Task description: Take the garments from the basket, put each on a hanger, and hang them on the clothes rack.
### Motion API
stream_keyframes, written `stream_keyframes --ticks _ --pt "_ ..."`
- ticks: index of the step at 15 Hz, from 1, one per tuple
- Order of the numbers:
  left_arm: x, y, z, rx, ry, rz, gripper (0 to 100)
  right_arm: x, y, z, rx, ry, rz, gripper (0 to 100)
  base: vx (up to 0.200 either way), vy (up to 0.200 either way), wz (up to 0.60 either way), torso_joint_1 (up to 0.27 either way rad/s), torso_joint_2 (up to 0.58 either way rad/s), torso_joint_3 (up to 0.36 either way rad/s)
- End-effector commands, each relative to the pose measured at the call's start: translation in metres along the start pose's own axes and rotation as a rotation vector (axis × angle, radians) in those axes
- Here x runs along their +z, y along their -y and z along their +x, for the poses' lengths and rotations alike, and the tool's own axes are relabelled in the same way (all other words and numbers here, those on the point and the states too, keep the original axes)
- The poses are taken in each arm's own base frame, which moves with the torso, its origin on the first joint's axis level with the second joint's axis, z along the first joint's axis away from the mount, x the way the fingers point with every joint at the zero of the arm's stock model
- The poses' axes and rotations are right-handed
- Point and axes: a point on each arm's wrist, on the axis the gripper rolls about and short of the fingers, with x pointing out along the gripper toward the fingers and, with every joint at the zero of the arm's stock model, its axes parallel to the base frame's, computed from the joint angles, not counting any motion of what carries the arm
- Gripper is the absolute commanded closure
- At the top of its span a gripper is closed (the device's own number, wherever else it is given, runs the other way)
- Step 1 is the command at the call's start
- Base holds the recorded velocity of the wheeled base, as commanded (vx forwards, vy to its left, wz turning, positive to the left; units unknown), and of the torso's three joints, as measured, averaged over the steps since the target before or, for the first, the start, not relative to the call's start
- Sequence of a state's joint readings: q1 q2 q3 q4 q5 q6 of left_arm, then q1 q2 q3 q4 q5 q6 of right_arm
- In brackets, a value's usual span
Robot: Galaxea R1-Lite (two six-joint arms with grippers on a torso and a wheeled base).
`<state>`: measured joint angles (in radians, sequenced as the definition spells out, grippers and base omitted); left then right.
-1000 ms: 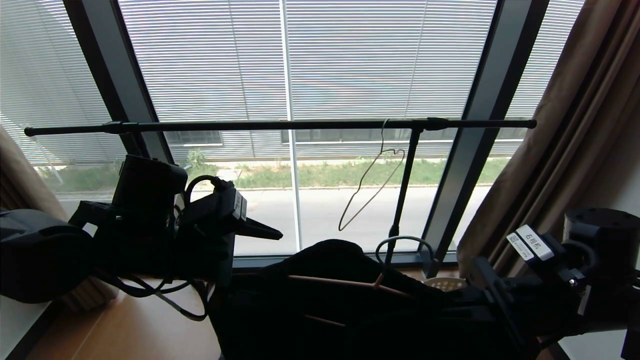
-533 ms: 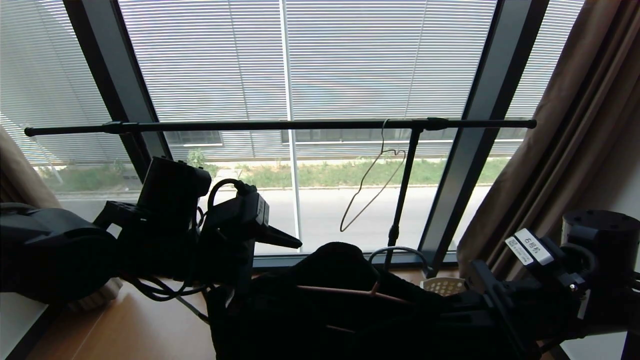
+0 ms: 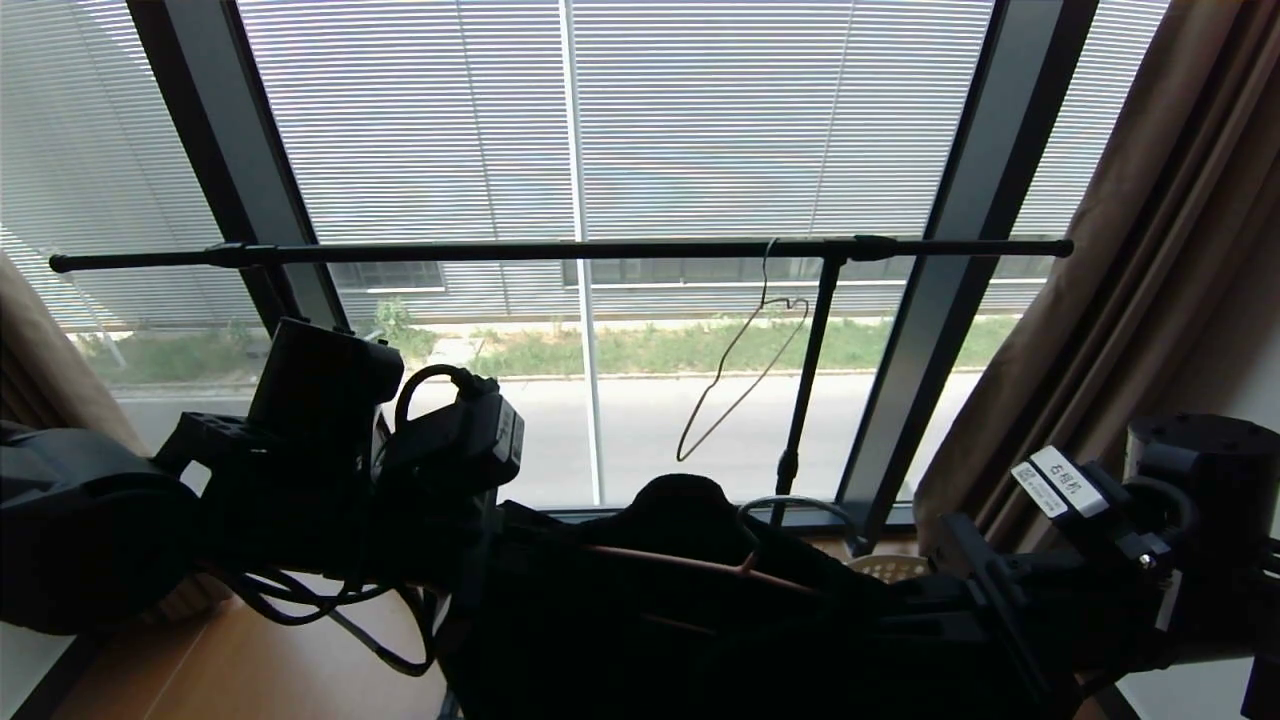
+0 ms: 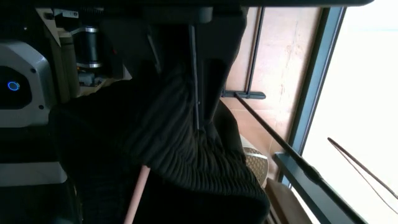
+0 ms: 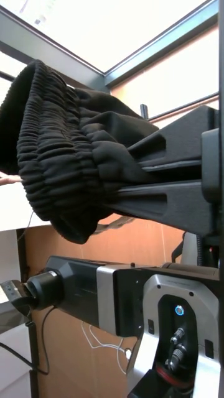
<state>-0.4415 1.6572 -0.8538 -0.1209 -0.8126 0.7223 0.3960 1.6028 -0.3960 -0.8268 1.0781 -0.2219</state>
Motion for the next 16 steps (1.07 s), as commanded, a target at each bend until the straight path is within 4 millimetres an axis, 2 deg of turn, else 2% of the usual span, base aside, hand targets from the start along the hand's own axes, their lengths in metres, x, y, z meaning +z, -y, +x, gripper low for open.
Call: stream_keyframes --ticks 1,3,4,6,9,13,16 --pt "0.0 -0.002 -0.005 0.022 0.002 -0.001 100 0.002 0.005 -0.001 -0.012 0.004 0.036 100 0.0 0.0 0.0 0.0 0.0 0.0" --pt "-0.003 -0.005 -0.009 0.039 -0.002 -0.019 100 0.003 0.006 -0.001 -0.019 0.006 0.057 100 0.0 0.0 0.0 0.0 0.0 0.0" --pt "-0.003 -0.005 -0.01 0.043 -0.002 -0.035 100 0.002 0.006 -0.002 -0.023 0.005 0.058 0 0.0 0.0 0.0 0.0 0.0 0.0" --pt "-0.003 -0.006 -0.012 0.05 0.001 -0.051 100 0.002 0.008 -0.005 -0.038 0.008 0.059 0 0.0 0.0 0.0 0.0 0.0 0.0" --pt "-0.008 -0.014 -0.03 0.12 0.0 -0.078 100 0.001 0.03 -0.021 -0.133 0.021 0.03 0 0.0 0.0 0.0 0.0 0.0 0.0" --pt "-0.009 -0.016 -0.043 0.167 0.01 -0.133 100 0.002 0.039 -0.032 -0.189 0.031 0.022 0 0.0 0.0 0.0 0.0 0.0 0.0" --pt "-0.008 -0.01 -0.052 0.186 0.016 -0.156 100 -0.001 0.045 -0.032 -0.196 0.027 0.034 0 0.0 0.0 0.0 0.0 0.0 0.0"
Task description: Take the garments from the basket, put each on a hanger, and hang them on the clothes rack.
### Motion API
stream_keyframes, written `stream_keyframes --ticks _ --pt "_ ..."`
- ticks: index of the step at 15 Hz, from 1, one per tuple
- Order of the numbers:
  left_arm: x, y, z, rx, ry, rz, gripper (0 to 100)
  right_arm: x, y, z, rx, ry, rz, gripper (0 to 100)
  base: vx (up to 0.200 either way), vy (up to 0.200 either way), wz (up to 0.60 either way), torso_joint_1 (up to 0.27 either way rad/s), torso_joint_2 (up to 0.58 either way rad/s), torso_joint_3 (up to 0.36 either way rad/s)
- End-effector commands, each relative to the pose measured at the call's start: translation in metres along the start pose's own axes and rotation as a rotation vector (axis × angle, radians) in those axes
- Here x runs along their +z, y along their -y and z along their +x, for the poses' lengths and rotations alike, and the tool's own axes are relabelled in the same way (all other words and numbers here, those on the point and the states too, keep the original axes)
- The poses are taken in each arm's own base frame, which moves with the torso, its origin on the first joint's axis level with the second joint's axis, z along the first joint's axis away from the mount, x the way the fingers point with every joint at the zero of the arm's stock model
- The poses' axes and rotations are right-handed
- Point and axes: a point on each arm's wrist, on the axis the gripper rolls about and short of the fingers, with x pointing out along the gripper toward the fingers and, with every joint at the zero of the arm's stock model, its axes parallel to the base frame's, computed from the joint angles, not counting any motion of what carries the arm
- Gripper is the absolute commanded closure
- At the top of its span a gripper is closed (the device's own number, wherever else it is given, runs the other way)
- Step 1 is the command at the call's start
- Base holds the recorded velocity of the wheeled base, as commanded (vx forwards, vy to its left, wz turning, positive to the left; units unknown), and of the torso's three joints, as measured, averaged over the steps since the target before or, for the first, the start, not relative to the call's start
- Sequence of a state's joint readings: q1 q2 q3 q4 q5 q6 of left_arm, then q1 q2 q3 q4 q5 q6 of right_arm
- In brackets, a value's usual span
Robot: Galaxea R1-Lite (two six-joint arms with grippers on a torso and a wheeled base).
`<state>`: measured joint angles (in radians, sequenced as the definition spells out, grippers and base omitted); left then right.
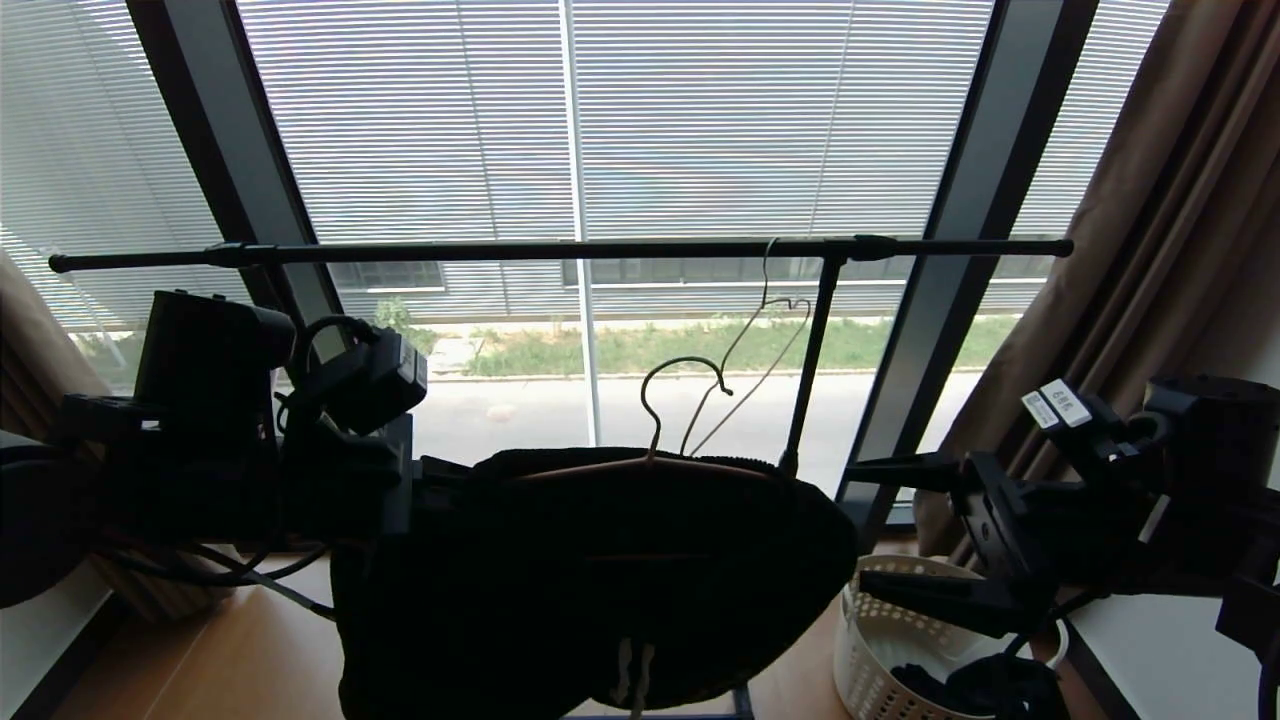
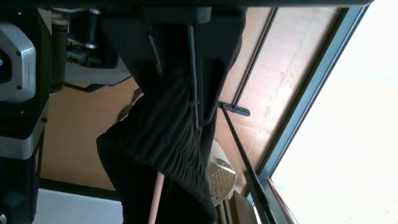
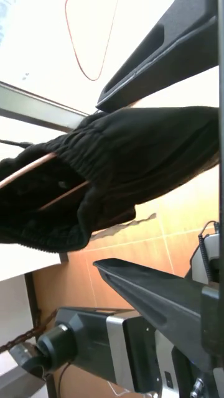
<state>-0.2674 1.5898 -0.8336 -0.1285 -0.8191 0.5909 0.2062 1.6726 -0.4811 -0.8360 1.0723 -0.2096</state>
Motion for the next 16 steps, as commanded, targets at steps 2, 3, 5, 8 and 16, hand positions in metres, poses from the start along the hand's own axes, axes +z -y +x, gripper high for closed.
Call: stream_keyframes --ticks 2,3,5,8,16 --pt "0.004 0.009 -0.013 0.019 0.018 -0.013 100 -0.005 0.008 0.001 -0.01 -0.01 0.016 0 0.0 0.0 0.0 0.0 0.0 0.0" --pt "0.005 0.011 -0.015 0.021 0.033 -0.021 100 -0.008 0.011 0.001 -0.016 -0.013 0.024 0 0.0 0.0 0.0 0.0 0.0 0.0" --pt "0.009 0.016 -0.02 0.007 0.094 -0.047 100 -0.008 0.015 -0.001 -0.029 -0.004 0.012 0 0.0 0.0 0.0 0.0 0.0 0.0" --pt "0.012 0.018 -0.024 0.029 0.155 -0.079 100 -0.011 0.024 -0.007 -0.065 0.012 -0.003 0 0.0 0.0 0.0 0.0 0.0 0.0" --pt "0.014 0.029 -0.032 0.043 0.192 -0.09 100 -0.023 0.035 -0.003 -0.072 -0.007 0.038 0 0.0 0.0 0.0 0.0 0.0 0.0"
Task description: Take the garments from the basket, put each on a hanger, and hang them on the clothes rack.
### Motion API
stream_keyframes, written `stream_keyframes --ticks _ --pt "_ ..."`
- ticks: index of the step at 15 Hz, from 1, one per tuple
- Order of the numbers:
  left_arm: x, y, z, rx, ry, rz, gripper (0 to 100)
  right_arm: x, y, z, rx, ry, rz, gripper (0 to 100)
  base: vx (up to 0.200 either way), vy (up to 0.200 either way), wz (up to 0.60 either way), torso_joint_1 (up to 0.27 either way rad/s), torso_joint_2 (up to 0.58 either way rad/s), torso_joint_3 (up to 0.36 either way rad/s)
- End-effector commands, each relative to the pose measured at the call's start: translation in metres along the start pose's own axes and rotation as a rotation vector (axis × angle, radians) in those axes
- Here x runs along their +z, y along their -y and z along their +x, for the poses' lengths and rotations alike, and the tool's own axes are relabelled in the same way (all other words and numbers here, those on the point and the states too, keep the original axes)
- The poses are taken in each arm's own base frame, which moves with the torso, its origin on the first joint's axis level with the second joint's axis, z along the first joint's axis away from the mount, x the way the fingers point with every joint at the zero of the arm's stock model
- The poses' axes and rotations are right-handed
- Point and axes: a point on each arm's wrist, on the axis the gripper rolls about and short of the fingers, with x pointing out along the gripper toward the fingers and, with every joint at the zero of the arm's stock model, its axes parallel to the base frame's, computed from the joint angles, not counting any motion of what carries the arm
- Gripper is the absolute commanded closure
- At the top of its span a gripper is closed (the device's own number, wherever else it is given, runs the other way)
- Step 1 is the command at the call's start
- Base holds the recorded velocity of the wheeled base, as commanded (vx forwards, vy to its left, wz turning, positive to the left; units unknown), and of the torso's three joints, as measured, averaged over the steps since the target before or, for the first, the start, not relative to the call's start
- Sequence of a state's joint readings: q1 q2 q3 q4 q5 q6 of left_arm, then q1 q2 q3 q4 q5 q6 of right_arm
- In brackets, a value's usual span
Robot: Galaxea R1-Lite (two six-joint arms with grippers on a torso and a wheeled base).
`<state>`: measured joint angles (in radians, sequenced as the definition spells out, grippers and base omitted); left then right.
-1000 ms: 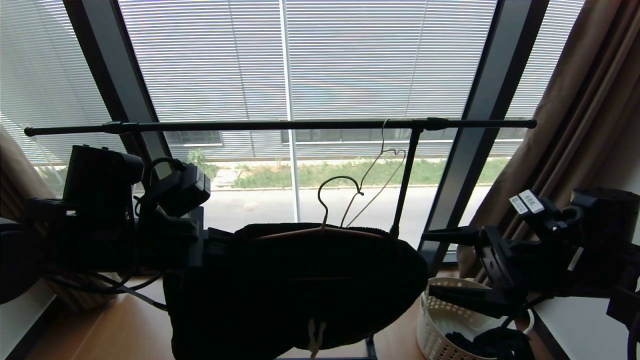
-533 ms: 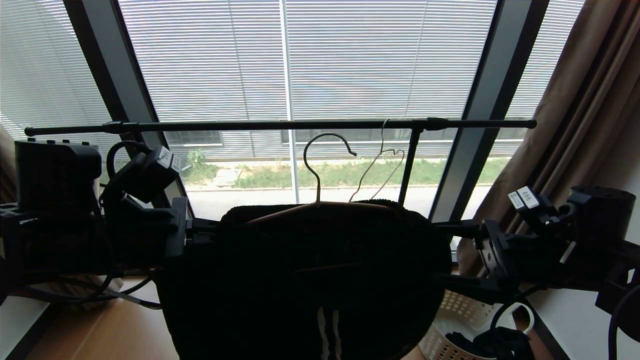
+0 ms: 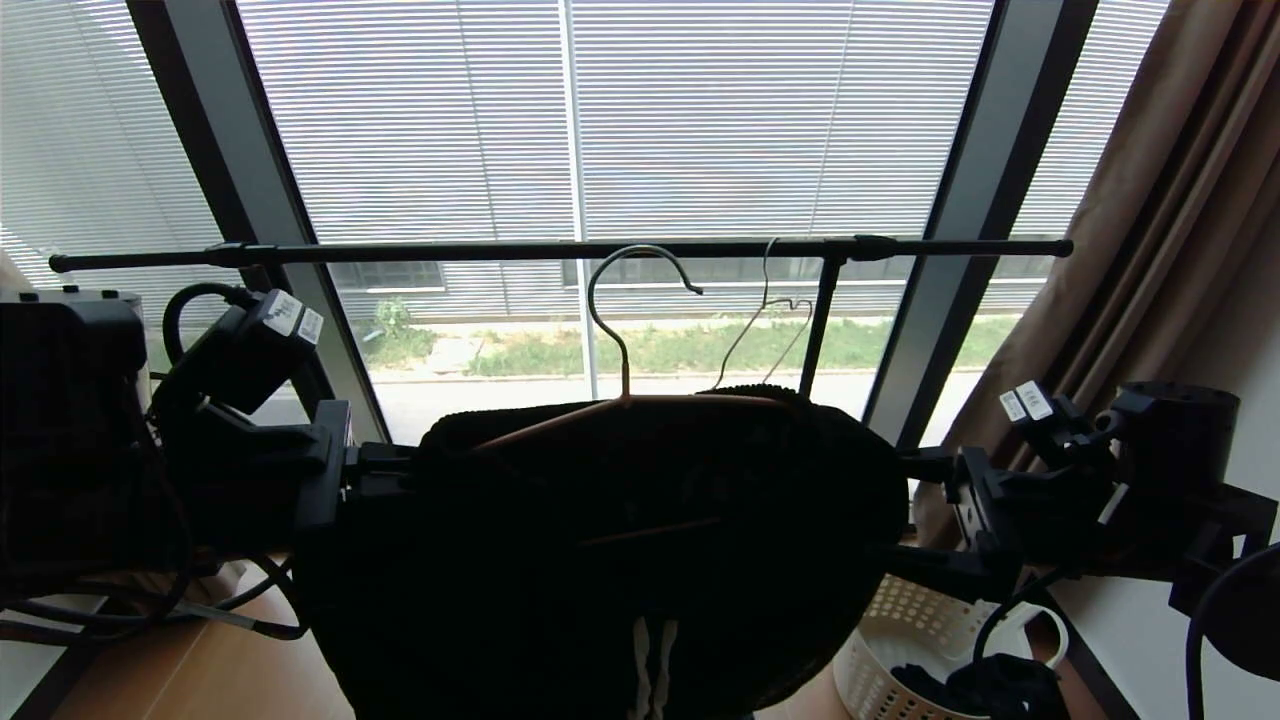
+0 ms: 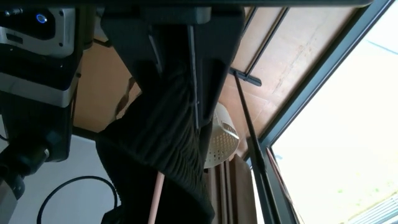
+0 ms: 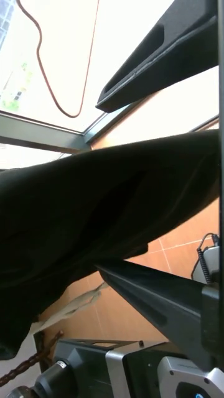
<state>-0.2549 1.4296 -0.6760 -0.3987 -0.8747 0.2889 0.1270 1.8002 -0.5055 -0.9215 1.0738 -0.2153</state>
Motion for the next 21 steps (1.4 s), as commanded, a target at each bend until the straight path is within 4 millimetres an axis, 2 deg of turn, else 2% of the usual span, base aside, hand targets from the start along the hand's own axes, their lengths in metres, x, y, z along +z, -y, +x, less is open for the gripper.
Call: stream_keyframes --ticks 1,4,8,9,13,17,21 --pt "0.007 0.005 -0.006 0.005 0.023 -0.013 100 -0.012 0.004 0.006 0.013 -0.023 0.036 0 0.0 0.0 0.0 0.0 0.0 0.0" --pt "0.012 0.008 -0.01 0.008 0.039 -0.008 100 -0.022 0.005 0.014 0.037 -0.045 0.019 0 0.0 0.0 0.0 0.0 0.0 0.0" --pt "0.012 0.009 -0.01 0.008 0.04 -0.009 100 -0.023 0.006 0.016 0.043 -0.047 0.01 0 0.0 0.0 0.0 0.0 0.0 0.0" --pt "0.011 0.01 -0.011 0.008 0.038 -0.009 100 -0.023 0.006 0.016 0.041 -0.046 0.008 100 0.0 0.0 0.0 0.0 0.0 0.0" --pt "0.008 0.009 -0.016 0.034 0.035 -0.02 100 -0.019 0.011 0.009 0.012 -0.034 0.0 100 0.0 0.0 0.0 0.0 0.0 0.0" --pt "0.007 0.002 -0.032 0.107 0.045 -0.03 100 -0.016 0.027 -0.003 -0.047 -0.02 -0.002 100 0.0 0.0 0.0 0.0 0.0 0.0" --pt "0.001 0.001 -0.034 0.095 0.04 -0.044 100 -0.019 0.023 -0.001 -0.036 -0.027 0.008 100 0.0 0.0 0.0 0.0 0.0 0.0"
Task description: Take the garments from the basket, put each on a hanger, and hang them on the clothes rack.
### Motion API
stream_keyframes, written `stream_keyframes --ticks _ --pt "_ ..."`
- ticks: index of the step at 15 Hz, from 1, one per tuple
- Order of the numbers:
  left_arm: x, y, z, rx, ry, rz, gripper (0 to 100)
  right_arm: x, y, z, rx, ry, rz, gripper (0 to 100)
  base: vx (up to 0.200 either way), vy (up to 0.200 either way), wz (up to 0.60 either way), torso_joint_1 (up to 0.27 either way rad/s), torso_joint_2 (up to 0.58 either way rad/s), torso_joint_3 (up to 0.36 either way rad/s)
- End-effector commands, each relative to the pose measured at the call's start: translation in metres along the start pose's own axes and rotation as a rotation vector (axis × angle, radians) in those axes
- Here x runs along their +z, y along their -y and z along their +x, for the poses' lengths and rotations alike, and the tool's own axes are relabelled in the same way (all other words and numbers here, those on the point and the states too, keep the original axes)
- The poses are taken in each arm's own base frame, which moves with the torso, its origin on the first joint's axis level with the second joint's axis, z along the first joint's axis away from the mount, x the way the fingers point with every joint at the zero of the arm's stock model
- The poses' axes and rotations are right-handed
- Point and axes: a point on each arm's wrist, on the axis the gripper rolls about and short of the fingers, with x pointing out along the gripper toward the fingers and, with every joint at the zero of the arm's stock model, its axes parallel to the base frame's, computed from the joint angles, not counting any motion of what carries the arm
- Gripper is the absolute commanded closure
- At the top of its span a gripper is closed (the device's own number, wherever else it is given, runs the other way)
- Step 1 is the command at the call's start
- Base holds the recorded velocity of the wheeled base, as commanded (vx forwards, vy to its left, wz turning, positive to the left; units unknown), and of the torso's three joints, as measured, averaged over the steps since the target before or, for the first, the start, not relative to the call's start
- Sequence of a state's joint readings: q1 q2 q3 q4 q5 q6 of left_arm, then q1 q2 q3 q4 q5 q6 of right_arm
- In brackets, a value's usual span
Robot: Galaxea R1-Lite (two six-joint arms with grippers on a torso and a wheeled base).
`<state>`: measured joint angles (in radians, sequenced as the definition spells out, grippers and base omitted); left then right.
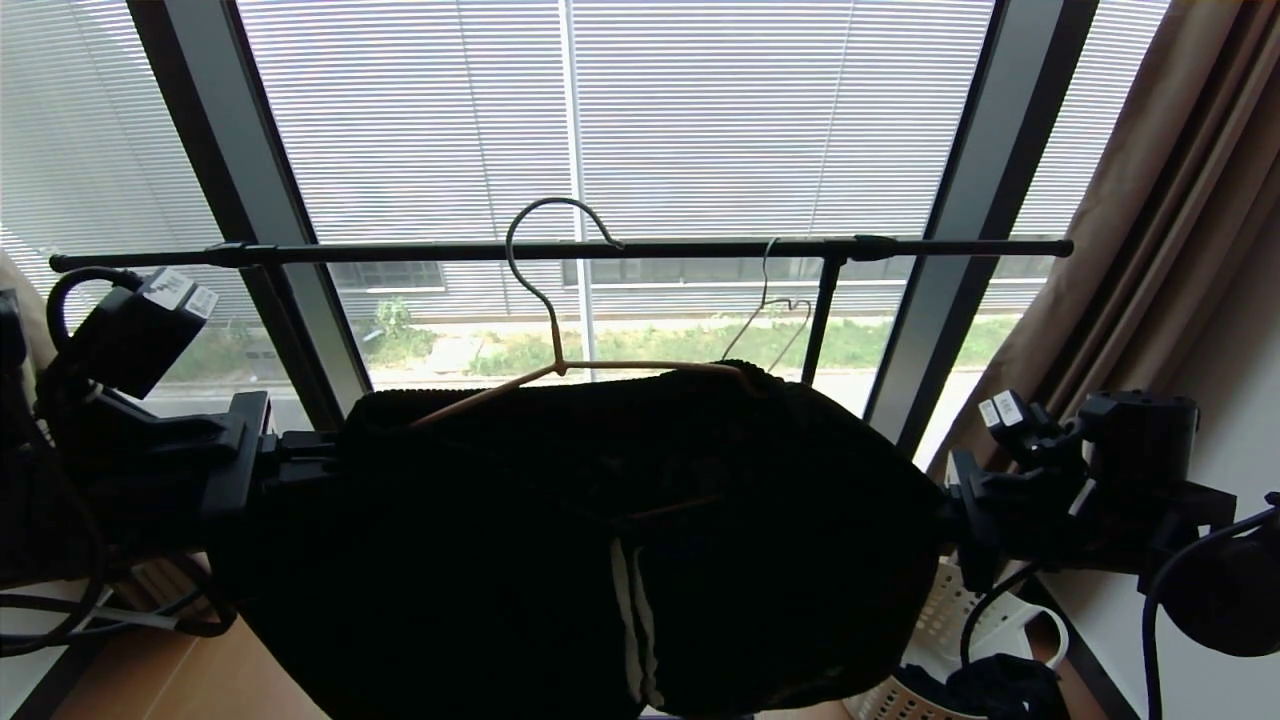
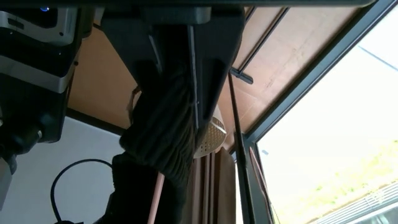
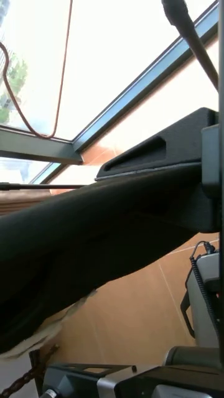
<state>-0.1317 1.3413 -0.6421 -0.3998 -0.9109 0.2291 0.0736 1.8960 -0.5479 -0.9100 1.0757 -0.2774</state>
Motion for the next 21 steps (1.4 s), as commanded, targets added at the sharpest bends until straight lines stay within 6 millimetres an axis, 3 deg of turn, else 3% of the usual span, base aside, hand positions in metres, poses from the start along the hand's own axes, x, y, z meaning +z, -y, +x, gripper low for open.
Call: stream_keyframes --ticks 1,4,5,8,12,15,19,21 --pt "-0.002 0.001 0.0 -0.003 -0.004 -0.005 100 -0.002 -0.006 0.005 0.024 -0.009 0.008 100 0.0 0.0 0.0 0.0 0.0 0.0" --pt "-0.002 0.0 0.001 -0.009 -0.003 -0.004 100 -0.006 -0.016 0.012 0.06 -0.026 -0.003 100 0.0 0.0 0.0 0.0 0.0 0.0" --pt "-0.002 0.0 0.001 -0.008 -0.004 -0.007 100 -0.008 -0.018 0.012 0.064 -0.029 -0.034 0 0.0 0.0 0.0 0.0 0.0 0.0" --pt "-0.005 0.001 -0.002 0.005 -0.008 -0.014 100 -0.002 -0.027 0.014 0.086 -0.02 -0.073 0 0.0 0.0 0.0 0.0 0.0 0.0" --pt "-0.032 0.001 -0.029 0.126 -0.043 -0.094 100 0.019 -0.042 0.003 0.078 0.021 -0.143 0 0.0 0.0 0.0 0.0 0.0 0.0" --pt "-0.034 -0.004 -0.037 0.18 -0.04 -0.108 100 0.036 -0.056 -0.006 0.069 0.055 -0.168 0 0.0 0.0 0.0 0.0 0.0 0.0" --pt "-0.04 -0.003 -0.033 0.164 -0.06 -0.122 100 0.044 -0.07 -0.007 0.063 0.067 -0.189 0 0.0 0.0 0.0 0.0 0.0 0.0" --pt "-0.045 -0.006 -0.018 0.174 -0.113 -0.112 100 0.051 -0.079 -0.002 -0.001 0.061 -0.203 0 0.0 0.0 0.0 0.0 0.0 0.0"
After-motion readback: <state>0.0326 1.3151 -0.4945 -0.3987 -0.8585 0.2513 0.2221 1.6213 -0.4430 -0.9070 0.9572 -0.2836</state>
